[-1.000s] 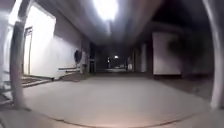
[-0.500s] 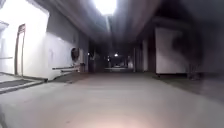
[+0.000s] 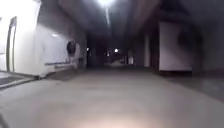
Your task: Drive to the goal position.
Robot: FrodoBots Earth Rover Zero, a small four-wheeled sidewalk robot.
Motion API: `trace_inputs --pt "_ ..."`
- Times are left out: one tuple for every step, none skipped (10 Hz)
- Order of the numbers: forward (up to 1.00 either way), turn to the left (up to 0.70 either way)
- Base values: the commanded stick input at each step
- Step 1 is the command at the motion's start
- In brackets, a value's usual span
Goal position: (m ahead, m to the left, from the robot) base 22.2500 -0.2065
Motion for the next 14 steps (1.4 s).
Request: trace_inputs --pt "0.93 -0.11" --pt "0.93 -0.12" --pt "0.93 -0.12" --pt "0.93 -0.12" --pt "0.93 -0.12" --pt "0.93 -0.12" --pt "0.93 -0.12" --pt "0.93 -0.11" --pt "0.93 -0.10" --pt "0.93 -0.08" --pt "0.93 -0.06" --pt "0.93 -0.05" --pt "0.93 -0.04" --pt "0.93 -0.04"
